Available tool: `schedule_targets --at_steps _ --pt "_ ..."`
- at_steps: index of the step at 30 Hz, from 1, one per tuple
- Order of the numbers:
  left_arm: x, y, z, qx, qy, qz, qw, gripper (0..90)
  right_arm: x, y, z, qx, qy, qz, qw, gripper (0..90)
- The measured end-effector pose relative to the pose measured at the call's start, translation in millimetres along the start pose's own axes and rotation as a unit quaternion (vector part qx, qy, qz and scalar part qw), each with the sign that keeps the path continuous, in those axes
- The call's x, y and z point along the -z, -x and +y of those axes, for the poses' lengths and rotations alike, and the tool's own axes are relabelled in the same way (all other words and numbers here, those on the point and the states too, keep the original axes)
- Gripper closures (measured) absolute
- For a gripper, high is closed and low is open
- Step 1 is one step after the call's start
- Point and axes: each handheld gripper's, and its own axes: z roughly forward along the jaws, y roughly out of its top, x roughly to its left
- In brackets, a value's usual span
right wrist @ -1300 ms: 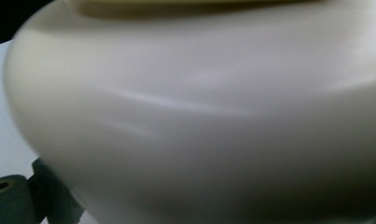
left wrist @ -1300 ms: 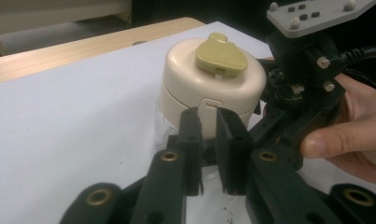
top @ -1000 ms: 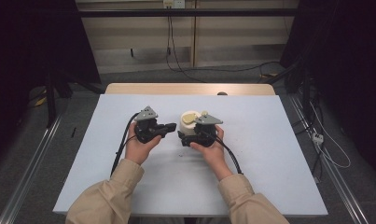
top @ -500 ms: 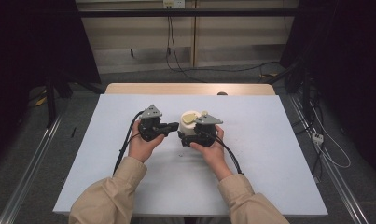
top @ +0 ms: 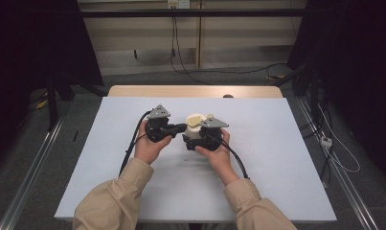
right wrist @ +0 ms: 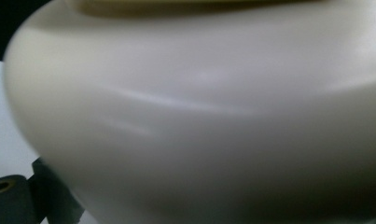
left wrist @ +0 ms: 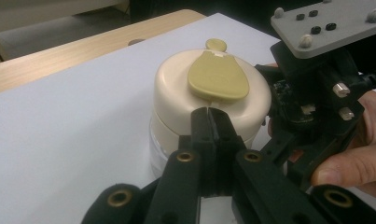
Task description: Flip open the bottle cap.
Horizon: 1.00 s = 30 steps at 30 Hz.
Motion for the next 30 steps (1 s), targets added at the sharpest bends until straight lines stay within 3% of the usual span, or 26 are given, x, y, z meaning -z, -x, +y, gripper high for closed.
schedule_targets --at_steps 30 --pt "-0.1 1.3 4.9 -0.003 -0.005 0.007 1.0 90.0 -0.1 -0.4 -0.2 0.0 0.0 -0.001 1.0 4.3"
